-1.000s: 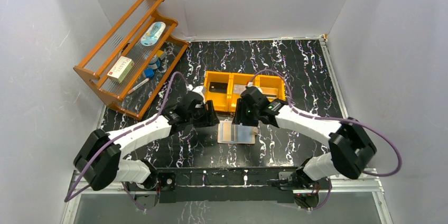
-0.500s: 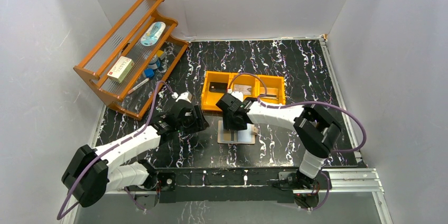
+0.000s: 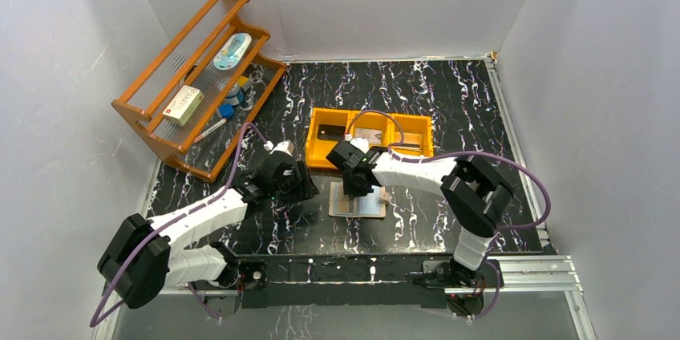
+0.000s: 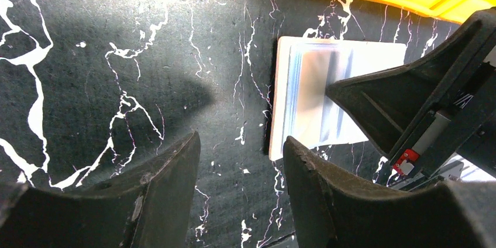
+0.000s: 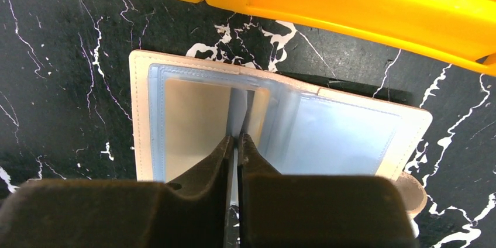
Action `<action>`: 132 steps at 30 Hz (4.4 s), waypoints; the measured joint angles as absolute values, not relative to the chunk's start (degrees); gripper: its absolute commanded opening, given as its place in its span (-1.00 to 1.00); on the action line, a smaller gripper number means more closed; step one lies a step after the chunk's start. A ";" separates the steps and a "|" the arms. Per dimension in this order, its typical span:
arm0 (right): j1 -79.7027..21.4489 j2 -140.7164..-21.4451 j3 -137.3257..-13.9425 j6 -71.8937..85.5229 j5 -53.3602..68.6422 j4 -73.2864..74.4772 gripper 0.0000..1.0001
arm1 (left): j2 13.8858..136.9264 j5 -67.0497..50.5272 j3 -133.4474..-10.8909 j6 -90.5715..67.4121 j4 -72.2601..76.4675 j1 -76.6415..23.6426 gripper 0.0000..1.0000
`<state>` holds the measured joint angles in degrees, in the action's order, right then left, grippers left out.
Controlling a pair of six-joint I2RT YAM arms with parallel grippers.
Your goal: Take the credit cards out of the card holder
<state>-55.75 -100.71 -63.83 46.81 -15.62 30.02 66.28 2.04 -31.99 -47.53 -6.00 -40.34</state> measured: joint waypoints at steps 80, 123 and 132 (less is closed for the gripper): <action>-51.83 -98.72 -58.72 46.41 -8.54 20.12 -1.00 | 70.83 -1.83 -35.53 -46.02 -3.09 -40.23 0.09; -40.18 -94.04 -42.52 54.22 12.29 -1.63 -1.00 | 87.26 -13.74 -39.59 -45.25 6.76 -40.23 0.00; -40.18 -94.04 -42.52 54.22 12.32 -1.63 -1.00 | 82.96 -7.86 -39.48 -44.53 2.76 -40.23 0.04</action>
<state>-40.18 -94.04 -42.52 54.22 12.32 -1.63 82.96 -7.86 -39.48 -44.53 2.76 -40.23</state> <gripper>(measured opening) 0.013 0.514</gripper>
